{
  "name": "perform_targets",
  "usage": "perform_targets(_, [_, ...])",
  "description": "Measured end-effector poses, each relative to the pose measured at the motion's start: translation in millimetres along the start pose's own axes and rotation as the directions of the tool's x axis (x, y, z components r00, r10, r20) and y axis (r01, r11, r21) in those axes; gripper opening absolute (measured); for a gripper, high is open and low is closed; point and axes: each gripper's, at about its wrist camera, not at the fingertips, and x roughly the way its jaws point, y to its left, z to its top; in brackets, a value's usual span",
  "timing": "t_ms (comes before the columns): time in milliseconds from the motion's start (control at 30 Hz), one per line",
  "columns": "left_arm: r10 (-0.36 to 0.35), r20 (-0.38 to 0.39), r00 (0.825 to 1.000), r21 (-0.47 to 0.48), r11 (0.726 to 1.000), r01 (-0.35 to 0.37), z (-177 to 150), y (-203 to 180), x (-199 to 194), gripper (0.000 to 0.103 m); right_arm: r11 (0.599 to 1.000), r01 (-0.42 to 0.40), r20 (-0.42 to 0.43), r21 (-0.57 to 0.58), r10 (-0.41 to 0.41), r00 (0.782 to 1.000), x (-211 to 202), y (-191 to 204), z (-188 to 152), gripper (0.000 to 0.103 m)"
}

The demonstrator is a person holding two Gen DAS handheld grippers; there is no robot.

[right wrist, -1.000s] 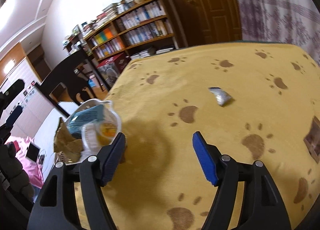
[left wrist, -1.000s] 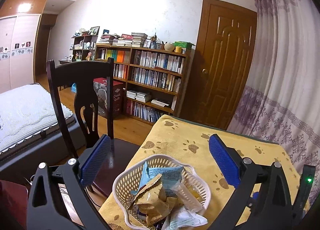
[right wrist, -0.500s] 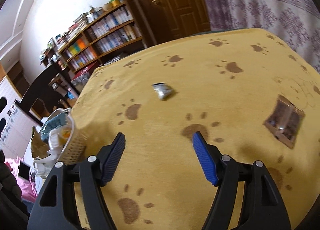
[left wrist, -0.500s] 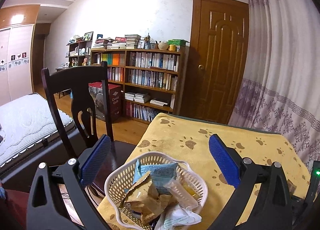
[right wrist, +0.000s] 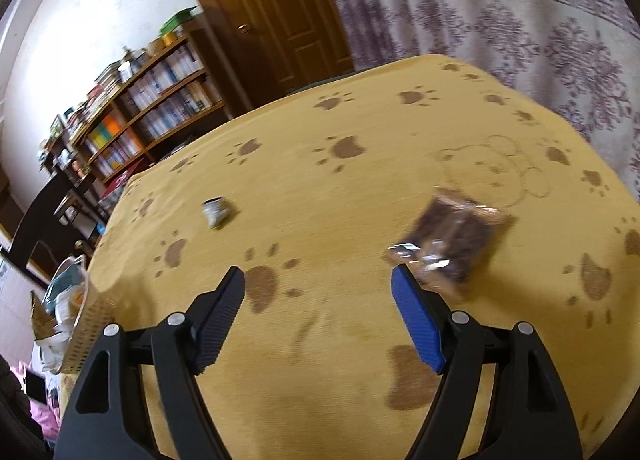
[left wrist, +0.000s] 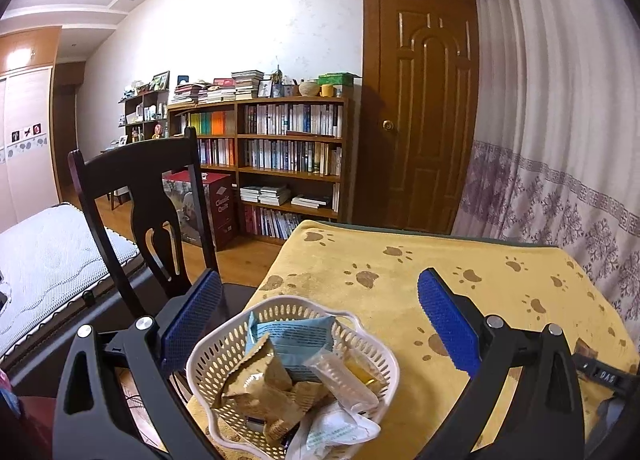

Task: Organize snacks
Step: 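Move the open right tool over the brown cookie packet, then close the right tool on the brown cookie packet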

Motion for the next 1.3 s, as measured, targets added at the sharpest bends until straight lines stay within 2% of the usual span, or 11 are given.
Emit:
perform_targets(233, [-0.006,-0.004,1.0,0.029,1.0,0.006,-3,-11,0,0.1,0.994,0.08,0.024,0.073,-0.082,0.996,-5,-40,4,0.078])
perform_targets(533, [-0.016,-0.011,1.0,0.069,0.997,0.016,-7,-28,0,0.1,0.978,0.143,0.029,0.149,-0.149,0.988,-5,-77,5,0.082])
perform_targets(767, [-0.021,-0.029,0.999,0.108,0.994,0.024,-12,-43,3,0.1,0.961,0.122,-0.011,0.246,-0.124,0.992,8,-104,16,0.083])
perform_targets(967, [-0.026,-0.033,0.999,0.145,0.989,0.031,-15,-53,5,0.1,0.962,0.106,-0.057,0.252,-0.095,0.994,31,-94,19,0.083])
perform_targets(1100, [-0.027,-0.036,0.999,0.155,0.987,0.032,-17,-56,7,0.1,0.969,0.129,-0.061,0.21,-0.119,0.991,44,-77,24,0.084])
perform_targets(1233, [-0.026,-0.036,0.999,0.153,0.988,0.031,-17,-57,7,0.1,0.979,0.149,-0.072,0.138,-0.14,0.988,59,-56,31,0.084])
perform_targets(1300, [-0.026,-0.037,0.999,0.154,0.988,0.031,-17,-56,7,0.1,0.981,0.184,-0.074,0.063,-0.179,0.981,66,-44,32,0.084])
